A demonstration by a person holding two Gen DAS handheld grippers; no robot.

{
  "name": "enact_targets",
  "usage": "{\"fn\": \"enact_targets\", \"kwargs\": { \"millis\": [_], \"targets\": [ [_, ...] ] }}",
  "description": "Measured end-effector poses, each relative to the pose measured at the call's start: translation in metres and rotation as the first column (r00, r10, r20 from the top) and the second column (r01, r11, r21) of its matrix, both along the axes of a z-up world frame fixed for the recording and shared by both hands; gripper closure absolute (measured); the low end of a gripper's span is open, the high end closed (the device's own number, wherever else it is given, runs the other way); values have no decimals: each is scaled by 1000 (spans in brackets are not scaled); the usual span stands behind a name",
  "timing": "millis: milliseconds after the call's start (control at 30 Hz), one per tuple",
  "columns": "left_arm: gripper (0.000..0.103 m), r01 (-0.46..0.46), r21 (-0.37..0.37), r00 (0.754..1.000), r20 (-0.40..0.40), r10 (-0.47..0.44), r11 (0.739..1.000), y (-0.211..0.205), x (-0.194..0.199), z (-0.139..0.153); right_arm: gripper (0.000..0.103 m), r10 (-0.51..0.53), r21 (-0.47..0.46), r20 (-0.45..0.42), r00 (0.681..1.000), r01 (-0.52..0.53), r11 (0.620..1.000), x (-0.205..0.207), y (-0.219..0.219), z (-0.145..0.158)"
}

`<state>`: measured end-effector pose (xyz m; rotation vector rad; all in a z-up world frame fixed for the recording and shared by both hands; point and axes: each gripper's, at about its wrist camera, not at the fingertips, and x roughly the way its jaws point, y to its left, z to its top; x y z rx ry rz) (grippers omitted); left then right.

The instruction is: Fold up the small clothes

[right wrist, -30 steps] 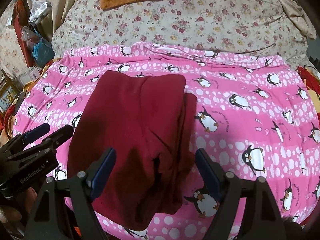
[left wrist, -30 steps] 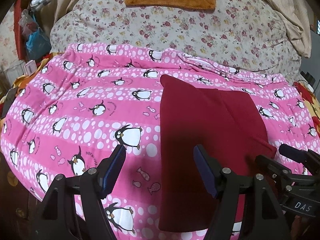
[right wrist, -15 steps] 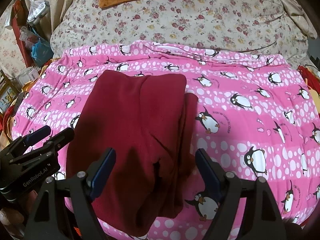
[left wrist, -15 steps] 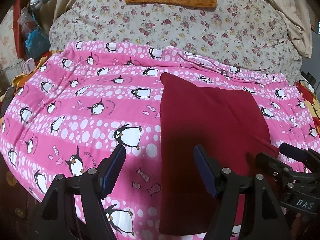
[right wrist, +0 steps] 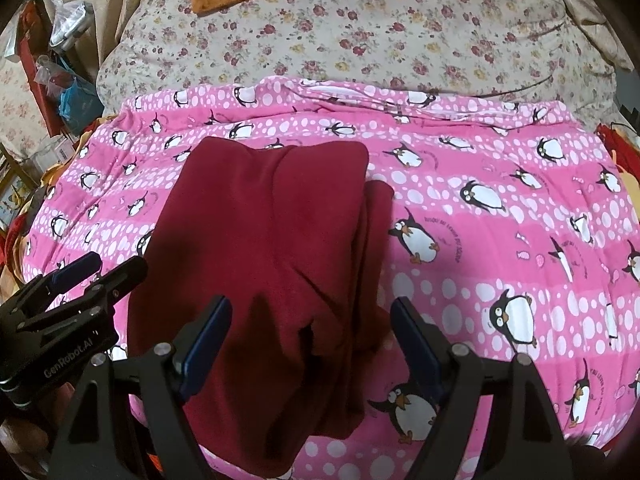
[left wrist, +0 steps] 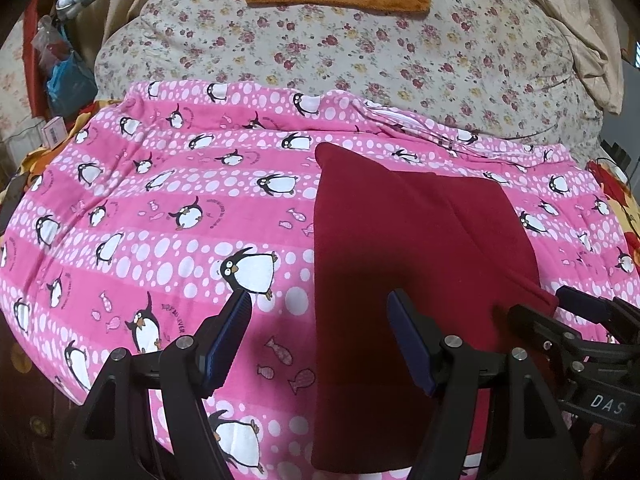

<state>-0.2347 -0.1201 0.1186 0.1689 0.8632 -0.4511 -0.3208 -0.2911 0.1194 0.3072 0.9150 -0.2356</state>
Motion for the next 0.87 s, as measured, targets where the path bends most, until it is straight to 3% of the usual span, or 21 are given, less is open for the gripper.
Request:
{"fn": "enact_targets", "kwargs": {
  "millis": [633, 867],
  "targets": [
    [52, 13, 0, 1000, -11, -13, 1000, -5, 5, -4, 18, -1, 9, -16, 1000, 1, 1000, 5, -1, -4],
    [52, 20, -40, 1000, -11, -21, 999, 1, 26, 1, 18, -8, 2, -20, 1000, 8, 1000, 12, -6, -4]
  ]
}}
